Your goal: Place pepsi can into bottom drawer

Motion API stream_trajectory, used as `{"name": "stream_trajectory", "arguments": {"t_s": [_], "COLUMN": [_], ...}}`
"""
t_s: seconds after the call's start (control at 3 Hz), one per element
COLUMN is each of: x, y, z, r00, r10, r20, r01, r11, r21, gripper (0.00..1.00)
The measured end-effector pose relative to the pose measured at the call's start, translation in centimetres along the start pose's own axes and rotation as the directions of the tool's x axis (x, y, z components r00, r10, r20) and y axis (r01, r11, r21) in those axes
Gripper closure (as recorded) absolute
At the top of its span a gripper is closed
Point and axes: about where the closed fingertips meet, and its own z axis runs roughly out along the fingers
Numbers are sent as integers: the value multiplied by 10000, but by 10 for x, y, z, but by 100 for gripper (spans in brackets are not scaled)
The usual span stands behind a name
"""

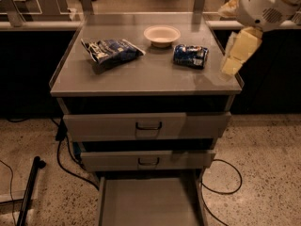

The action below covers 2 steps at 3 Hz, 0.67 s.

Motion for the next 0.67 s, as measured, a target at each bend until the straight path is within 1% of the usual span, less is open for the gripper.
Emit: {"name": "stream_trajectory", "arguments": {"t_s": [0.33, 0.67], "x": [7, 5], "y": [-28, -28], "z": [19, 19], "r00": [9845, 9862], "r10": [1161, 1062], "r20": [1312, 1272], "r01": [-1223, -1122], "r11": [9917, 9929], "r21": [398, 406], "gripper": [0, 0]}}
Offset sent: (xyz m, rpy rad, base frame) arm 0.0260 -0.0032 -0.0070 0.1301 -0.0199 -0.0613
